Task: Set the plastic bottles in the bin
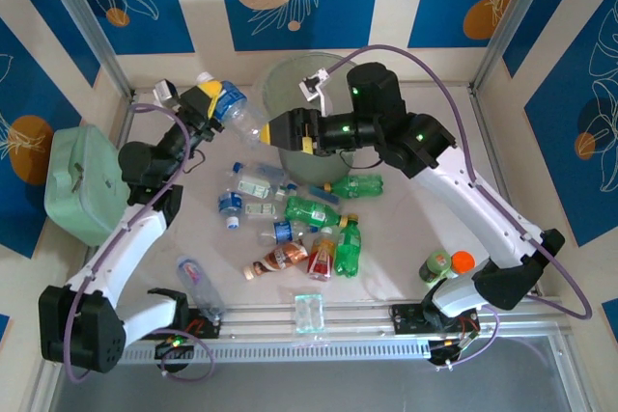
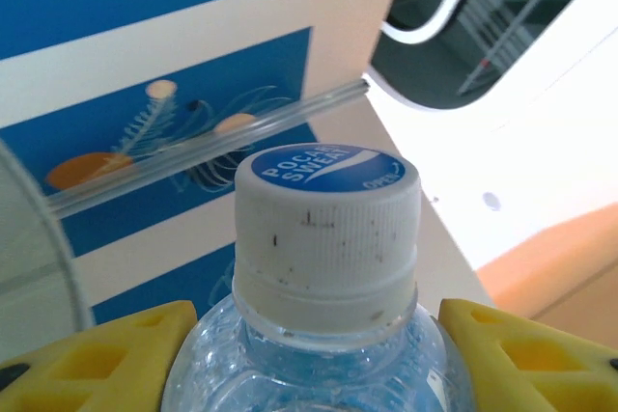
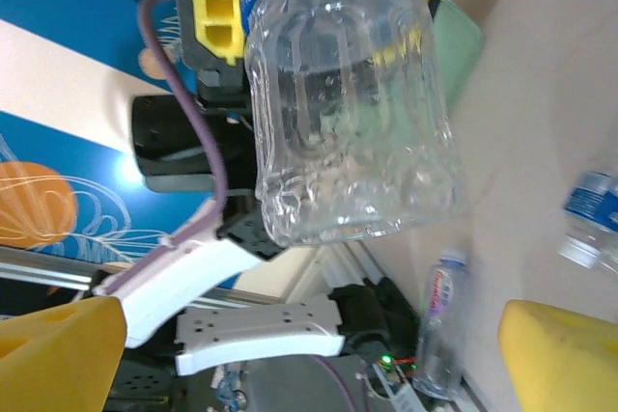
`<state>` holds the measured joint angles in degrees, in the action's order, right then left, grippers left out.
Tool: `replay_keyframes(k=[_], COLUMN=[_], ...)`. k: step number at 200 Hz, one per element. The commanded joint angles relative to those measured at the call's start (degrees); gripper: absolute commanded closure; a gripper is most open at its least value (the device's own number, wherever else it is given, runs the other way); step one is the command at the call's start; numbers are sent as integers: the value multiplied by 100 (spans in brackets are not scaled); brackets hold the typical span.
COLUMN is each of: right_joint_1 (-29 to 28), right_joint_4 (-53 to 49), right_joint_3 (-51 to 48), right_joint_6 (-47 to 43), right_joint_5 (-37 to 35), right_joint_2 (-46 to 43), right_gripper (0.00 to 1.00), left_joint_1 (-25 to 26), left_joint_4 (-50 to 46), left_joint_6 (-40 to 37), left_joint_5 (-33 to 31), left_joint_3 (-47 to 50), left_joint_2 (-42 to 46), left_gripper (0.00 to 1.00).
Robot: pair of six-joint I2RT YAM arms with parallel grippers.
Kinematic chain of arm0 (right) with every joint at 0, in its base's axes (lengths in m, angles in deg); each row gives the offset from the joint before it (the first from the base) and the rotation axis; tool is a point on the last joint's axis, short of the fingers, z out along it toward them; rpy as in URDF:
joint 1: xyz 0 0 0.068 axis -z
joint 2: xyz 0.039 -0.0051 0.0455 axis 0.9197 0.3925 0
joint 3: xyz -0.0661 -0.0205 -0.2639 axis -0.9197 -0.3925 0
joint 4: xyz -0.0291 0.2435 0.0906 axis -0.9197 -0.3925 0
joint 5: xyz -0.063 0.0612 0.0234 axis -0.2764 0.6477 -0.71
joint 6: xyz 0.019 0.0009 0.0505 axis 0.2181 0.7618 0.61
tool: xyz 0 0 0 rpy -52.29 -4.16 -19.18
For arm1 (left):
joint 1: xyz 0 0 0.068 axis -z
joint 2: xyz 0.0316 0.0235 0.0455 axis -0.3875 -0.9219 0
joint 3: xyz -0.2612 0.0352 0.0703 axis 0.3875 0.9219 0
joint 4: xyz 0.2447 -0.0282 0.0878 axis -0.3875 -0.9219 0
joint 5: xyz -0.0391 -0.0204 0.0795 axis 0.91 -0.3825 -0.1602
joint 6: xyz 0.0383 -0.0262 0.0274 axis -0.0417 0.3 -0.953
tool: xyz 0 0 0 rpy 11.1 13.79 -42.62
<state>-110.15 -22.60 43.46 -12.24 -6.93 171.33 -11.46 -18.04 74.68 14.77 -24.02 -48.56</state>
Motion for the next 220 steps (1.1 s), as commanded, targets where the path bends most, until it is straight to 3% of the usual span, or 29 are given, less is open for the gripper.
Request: replay_keyframes(k=[1, 84, 123, 155, 180, 189, 202, 220], right_joint_1=[76, -186, -230, -230, -224, -228, -226, -226], right_joint_4=[713, 1214, 1287, 1296, 1260, 1228, 1168, 1052], right_joint_3=[52, 371, 327, 291, 274, 274, 274, 276], right_joint_6=[513, 825, 866, 864, 857, 856, 845, 808], right_joint_5=[659, 947, 888, 821, 764, 733, 664, 537], right_joint_2=[175, 791, 826, 810, 801, 801, 792, 775], right_gripper=[1, 0, 11, 29, 37, 38, 40, 42], left_joint_1=[48, 357, 370, 387, 387, 387, 389, 387], left_joint_4=[1321, 2317, 2454, 2454, 2450, 2401, 2167, 1772], left_joint_6=[506, 798, 849, 805, 781, 747, 649, 397], left_joint_5=[133, 61, 31, 90, 77, 55, 5, 1], left_joint_3=[-35, 15, 142, 148, 255, 309, 414, 509], left_joint_2=[-97, -454, -517, -507, -511, -492, -424, -255], left_gripper=[47, 51, 53, 54, 54, 49, 33, 18])
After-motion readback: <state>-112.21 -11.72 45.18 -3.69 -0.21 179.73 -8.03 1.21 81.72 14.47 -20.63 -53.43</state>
